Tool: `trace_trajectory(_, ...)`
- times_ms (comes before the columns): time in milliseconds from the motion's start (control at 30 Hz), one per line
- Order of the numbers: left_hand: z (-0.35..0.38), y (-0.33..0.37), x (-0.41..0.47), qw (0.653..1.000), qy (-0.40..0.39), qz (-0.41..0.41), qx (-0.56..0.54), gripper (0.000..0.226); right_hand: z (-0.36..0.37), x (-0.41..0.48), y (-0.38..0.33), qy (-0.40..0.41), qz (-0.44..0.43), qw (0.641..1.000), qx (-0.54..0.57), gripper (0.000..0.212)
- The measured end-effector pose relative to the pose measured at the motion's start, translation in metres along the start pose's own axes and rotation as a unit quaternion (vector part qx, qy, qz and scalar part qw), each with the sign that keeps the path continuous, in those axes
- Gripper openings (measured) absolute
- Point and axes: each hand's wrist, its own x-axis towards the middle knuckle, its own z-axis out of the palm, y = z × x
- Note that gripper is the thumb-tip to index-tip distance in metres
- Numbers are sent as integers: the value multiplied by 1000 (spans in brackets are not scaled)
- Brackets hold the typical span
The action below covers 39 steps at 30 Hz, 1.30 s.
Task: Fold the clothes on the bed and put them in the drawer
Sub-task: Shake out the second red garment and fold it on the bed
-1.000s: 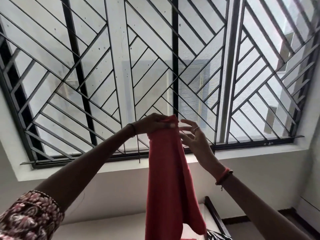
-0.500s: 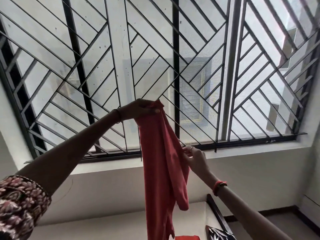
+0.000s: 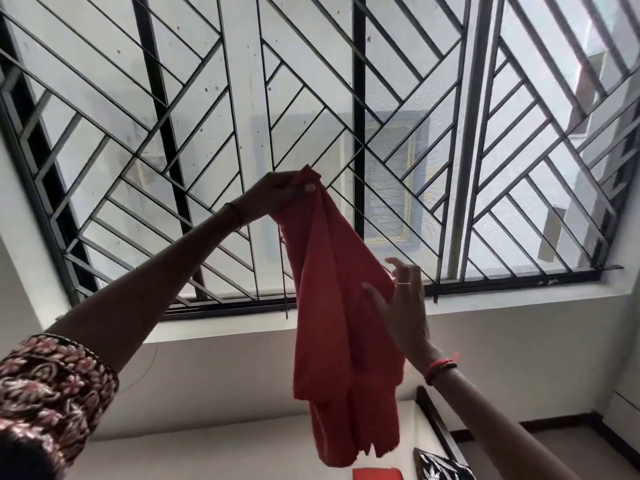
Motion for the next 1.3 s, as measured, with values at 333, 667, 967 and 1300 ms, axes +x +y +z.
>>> trace_trajectory(333,11,5,6,1000,-13,22,-3,20,-1,5,-10,-9,-38,983,-181,27)
trace_trajectory(667,12,0,6,1000,-19,21,0,21,10,-9,-33,-56,40,995,75,21)
trace_trajectory(967,10,4,10,1000,2,18,9,22,23,-32,-28,-96,11,995,-6,83)
trace_trajectory(1300,-3,-8,21,987,118,-36,108,27,16,-54,16,-182,0,981,-67,112)
